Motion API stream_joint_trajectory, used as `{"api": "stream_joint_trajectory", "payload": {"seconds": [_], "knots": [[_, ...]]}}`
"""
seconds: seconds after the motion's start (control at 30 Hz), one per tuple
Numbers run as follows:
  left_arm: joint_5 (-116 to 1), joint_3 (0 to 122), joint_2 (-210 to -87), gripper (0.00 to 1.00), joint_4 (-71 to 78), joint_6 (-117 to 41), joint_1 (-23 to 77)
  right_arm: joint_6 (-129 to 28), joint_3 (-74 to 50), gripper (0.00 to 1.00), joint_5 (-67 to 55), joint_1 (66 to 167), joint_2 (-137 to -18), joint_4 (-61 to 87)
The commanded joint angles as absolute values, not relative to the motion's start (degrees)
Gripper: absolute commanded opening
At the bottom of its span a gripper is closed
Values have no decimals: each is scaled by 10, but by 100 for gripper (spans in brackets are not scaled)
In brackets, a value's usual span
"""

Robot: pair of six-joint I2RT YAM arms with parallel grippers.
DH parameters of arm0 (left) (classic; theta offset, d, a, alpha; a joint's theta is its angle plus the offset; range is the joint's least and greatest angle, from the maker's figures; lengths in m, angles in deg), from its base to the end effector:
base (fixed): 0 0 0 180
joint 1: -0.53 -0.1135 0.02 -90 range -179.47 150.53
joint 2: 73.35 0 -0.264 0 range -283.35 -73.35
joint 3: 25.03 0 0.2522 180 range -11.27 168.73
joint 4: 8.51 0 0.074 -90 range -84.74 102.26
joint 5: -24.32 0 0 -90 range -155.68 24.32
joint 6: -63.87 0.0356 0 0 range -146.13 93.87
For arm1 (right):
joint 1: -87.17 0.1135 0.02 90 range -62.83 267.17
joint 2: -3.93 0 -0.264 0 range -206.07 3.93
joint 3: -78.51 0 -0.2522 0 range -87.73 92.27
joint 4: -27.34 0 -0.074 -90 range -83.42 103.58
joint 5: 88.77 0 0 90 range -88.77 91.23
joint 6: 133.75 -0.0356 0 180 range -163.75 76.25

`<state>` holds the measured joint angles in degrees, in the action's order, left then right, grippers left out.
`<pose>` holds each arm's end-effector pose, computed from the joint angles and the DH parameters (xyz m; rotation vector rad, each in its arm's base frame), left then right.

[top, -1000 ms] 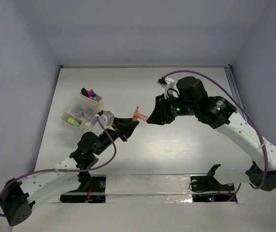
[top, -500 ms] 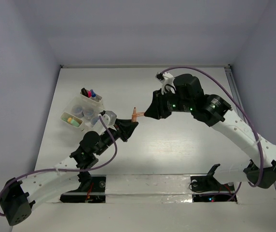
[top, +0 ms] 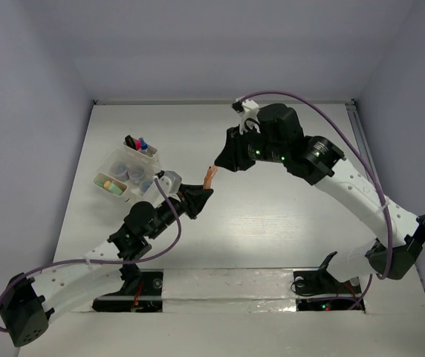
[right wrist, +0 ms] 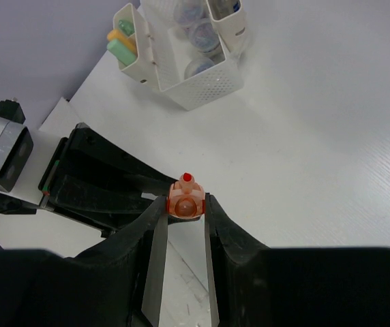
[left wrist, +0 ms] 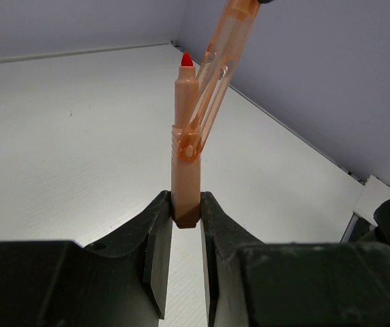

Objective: Sort the stationery into containers
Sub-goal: Close the pen cap on the pen.

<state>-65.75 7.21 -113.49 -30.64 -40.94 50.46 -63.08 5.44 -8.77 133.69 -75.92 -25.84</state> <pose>0.1122 -0.1333 0.2760 0.4171 1.3215 -0.9529 0.1992 0.2190 0.4402 -0.6154 2.0488 0.8810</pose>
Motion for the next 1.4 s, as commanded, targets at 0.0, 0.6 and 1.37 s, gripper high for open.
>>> {"api": "stream_joint_trajectory", "payload": {"seconds": [0.0,0.6,1.37], "knots": [[-638,97,-1136,0,-334,-401,512,-595,99,0,-43,1328,-775,-227],[-644,104,-1120,0,-332,-400,512,-580,150,0,-88,1323,-832,-274],[-680,144,-1121,0,-367,-427,512,-656,-98,0,-147,1335,-754,-123]]}}
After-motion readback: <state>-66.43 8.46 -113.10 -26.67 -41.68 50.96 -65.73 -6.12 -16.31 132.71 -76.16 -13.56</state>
